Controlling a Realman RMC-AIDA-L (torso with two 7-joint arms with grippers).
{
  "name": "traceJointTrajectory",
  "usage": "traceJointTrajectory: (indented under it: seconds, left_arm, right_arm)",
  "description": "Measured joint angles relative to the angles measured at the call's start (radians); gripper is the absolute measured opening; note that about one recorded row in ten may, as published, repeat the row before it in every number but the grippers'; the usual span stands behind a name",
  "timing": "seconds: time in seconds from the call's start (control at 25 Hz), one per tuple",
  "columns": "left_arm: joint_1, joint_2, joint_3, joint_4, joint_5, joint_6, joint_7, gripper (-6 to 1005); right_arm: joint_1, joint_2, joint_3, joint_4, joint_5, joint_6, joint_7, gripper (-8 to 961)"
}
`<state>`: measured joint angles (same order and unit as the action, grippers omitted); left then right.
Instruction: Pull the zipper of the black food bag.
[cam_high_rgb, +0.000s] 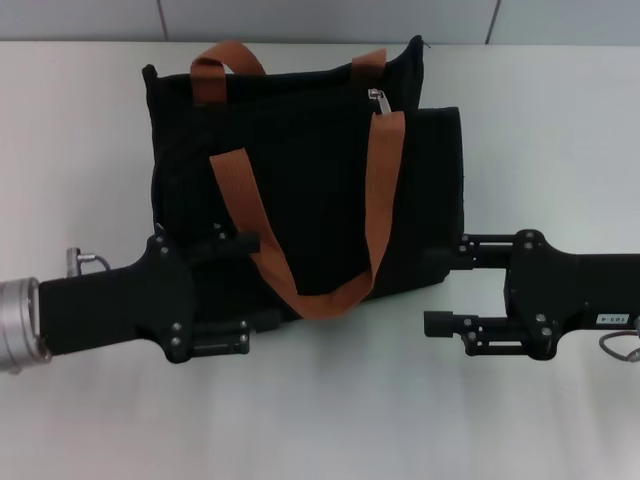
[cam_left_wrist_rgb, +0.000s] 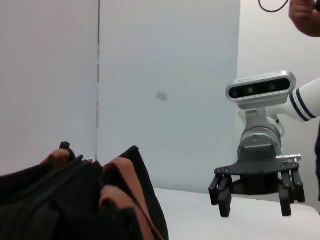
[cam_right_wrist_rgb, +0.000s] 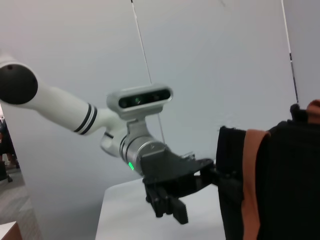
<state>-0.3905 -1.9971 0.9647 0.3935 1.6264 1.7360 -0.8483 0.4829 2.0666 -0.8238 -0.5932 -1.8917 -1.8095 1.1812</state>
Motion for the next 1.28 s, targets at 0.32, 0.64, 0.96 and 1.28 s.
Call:
traceJointTrajectory:
  seconds: [0.32,0.64,0.96,1.28]
  left_arm:
    - [-0.014,0.014,-0.013,0.011,0.019,-0.001,-0.02,813]
    - [-0.02,0.029,-0.031,0.033,0.044,0.023,-0.05,813]
    - [-0.016,0.019,-0.038,0.028,0.147,0.105,-0.068,813]
    - [-0.008,0.029,-0.039,0.027,0.186,0.102,-0.099,813]
  right_arm:
    - [-0.005,0.001,0.002,0.034,-0.004,0.003,-0.035,783]
    - [-0.008,0.004,0.001,0.064,-0.004,0.004,-0.048,795]
    - [-0.024,0.009,0.0,0.129,-0.017,0.018,-0.167,806]
    - [-0.009,0.016,-0.011,0.214,-0.029,0.094,-0.224,818]
